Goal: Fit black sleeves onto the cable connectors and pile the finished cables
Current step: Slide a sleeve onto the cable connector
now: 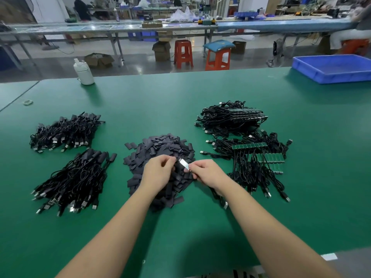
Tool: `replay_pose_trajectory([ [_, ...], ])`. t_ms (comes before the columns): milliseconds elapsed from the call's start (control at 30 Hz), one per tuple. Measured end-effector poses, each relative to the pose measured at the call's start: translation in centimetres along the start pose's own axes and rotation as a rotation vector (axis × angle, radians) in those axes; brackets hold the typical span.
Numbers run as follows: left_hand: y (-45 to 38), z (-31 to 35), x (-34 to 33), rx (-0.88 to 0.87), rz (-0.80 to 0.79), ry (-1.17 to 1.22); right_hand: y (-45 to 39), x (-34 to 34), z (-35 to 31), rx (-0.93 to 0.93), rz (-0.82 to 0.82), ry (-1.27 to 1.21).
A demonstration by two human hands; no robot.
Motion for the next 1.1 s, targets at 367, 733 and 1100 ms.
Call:
replay_pose_trajectory([
  [367, 1.3, -4.5, -2.7, -0.149, -0.121, -0.758, 0.6, -3.2, 6.4, -0.172, -0.037, -0.202],
  [733, 1.1, -5.5, -2.4, 0.101, -0.017, -0.606, 1.3, -3.4, 6.8, -0.096, -0.131, -0.122],
  [1100, 1.3, -2.8, -1.2, -0.101, -0.141, -0.155, 0.7, -3.9, 8.1, -0.146, -0.159, -0.221],
])
Point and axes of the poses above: each hand's wrist, its own y-axis away from the middle knuckle, its own x-axis out of the back of the hand, z = x × y, the point moved 10 cm from there along -y, towards the middle knuckle, and after that the axes turned 5 degrees about x, right-handed, at the moved point
